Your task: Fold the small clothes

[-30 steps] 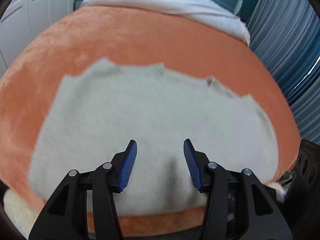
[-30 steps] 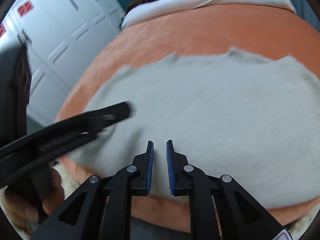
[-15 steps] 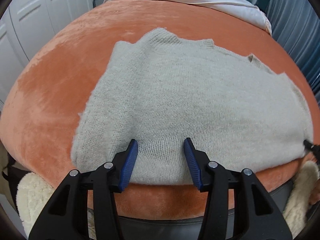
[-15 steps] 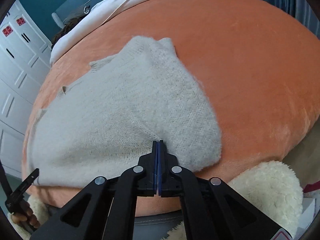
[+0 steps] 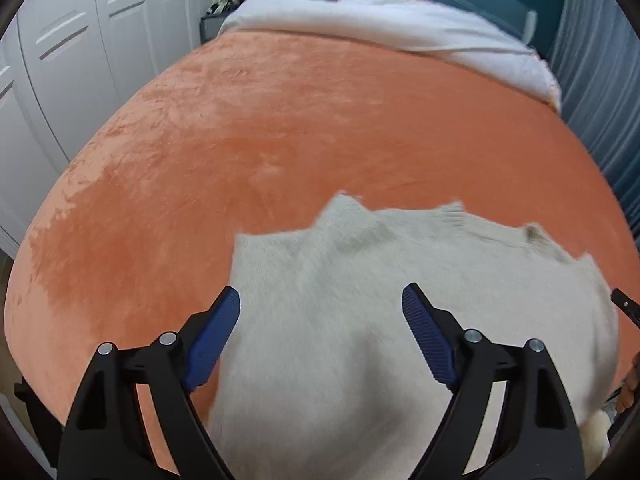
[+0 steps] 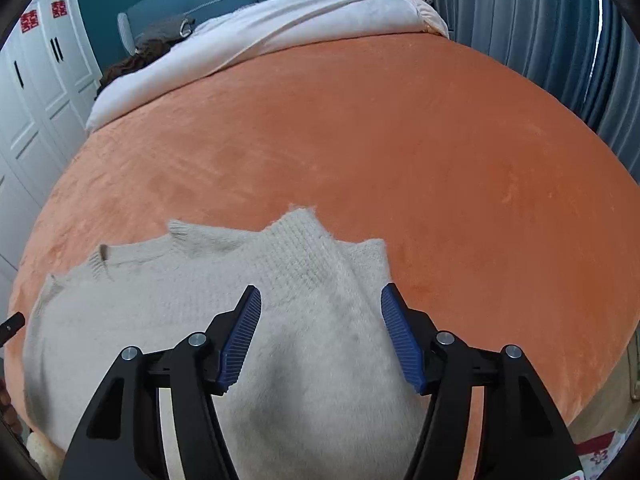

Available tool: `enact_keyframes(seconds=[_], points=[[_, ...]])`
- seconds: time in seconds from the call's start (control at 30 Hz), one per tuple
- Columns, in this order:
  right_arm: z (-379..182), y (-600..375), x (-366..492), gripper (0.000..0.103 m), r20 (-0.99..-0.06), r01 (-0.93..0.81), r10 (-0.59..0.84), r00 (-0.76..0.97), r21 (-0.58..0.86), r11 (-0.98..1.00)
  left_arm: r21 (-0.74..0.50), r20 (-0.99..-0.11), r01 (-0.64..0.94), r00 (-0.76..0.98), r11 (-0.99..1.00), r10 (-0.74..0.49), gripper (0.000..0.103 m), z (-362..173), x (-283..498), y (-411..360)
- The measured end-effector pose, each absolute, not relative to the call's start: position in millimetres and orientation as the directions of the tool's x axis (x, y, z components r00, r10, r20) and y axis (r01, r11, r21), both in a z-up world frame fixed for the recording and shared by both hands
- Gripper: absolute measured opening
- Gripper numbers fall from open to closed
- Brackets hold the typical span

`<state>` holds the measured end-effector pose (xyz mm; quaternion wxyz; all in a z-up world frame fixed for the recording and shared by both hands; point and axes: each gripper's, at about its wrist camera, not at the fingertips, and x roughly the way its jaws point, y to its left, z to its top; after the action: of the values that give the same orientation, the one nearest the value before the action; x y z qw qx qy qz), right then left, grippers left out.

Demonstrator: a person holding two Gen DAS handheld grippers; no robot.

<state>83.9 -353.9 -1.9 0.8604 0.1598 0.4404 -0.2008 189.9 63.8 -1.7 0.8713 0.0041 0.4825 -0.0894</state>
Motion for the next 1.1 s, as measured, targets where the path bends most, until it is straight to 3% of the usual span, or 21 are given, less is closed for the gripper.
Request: enact_keyframes(seconds=[0.03, 0.1, 0.13, 0.17, 0.2, 0.3, 0.37, 0.43, 0.5, 0.6, 0.77, 0.87, 0.97, 1.1], points=[[-12, -359, 95, 0.061, -0.839, 0.487, -0.192, 0.509, 0.096, 0.868, -0.074, -0.858, 0.165, 0.492, 0.983, -0.147, 0.080, -12, 201, 62], [-27, -362, 107, 0.058, -0.859, 0.490, -0.173, 0.482, 0.100, 0.866, -0.095, -0.883, 0.161, 0.443, 0.982, -0.158, 0.063, -32, 219, 61], [-34, -362, 112, 0.034, -0.869, 0.488, -0.174, 0.464, 0.087, 0.869, -0.135, -0.890, 0.162, 0.414, 0.977, -0.192, 0.038, -39, 224, 62], [-36, -359, 114, 0.019, -0.868, 0.474, -0.162, 0.469, 0.093, 0.875, -0.194, -0.886, 0.151, 0.398, 0.969, -0.239, 0.028, -40, 228, 66], [-32, -358, 115, 0.009, -0.862, 0.467, -0.154, 0.482, 0.104, 0.878, -0.246, -0.867, 0.135, 0.411, 0.960, -0.280, 0.008, -32, 231, 71], [14, -361, 101, 0.008, -0.756, 0.447, -0.135, 0.641, 0.224, 0.866, -0.300, -0.808, 0.138, 0.489, 0.944, -0.328, 0.007, 1, 232, 79], [27, -369, 93, 0.008, -0.712, 0.455, -0.160, 0.683, 0.244, 0.856, -0.272, -0.804, 0.140, 0.510, 0.952, -0.305, 0.007, 8, 238, 79], [-4, -385, 104, 0.008, -0.777, 0.507, -0.183, 0.602, 0.196, 0.839, -0.189, -0.843, 0.151, 0.481, 0.970, -0.239, 0.008, -11, 248, 69], [-51, -398, 117, 0.008, -0.866, 0.543, -0.116, 0.487, 0.197, 0.816, -0.140, -0.896, 0.147, 0.401, 0.979, -0.188, 0.008, -49, 258, 61], [-39, -388, 114, 0.013, -0.849, 0.535, -0.155, 0.506, 0.168, 0.828, -0.109, -0.880, 0.145, 0.447, 0.983, -0.163, 0.012, -46, 252, 58], [25, -339, 82, 0.021, -0.748, 0.505, -0.252, 0.614, 0.127, 0.854, -0.028, -0.831, 0.155, 0.546, 0.988, -0.109, 0.033, 5, 209, 49], [34, -279, 73, 0.021, -0.722, 0.364, -0.085, 0.686, 0.240, 0.900, -0.099, -0.808, 0.208, 0.555, 0.973, -0.200, 0.038, 27, 169, 27], [11, -198, 75, 0.020, -0.745, 0.178, 0.153, 0.649, 0.344, 0.922, -0.151, -0.830, 0.265, 0.488, 0.952, -0.268, 0.039, 15, 133, -7], [-16, -148, 64, 0.012, -0.782, 0.095, 0.208, 0.587, 0.322, 0.942, -0.133, -0.883, 0.263, 0.406, 0.956, -0.235, 0.041, -22, 109, -23]])
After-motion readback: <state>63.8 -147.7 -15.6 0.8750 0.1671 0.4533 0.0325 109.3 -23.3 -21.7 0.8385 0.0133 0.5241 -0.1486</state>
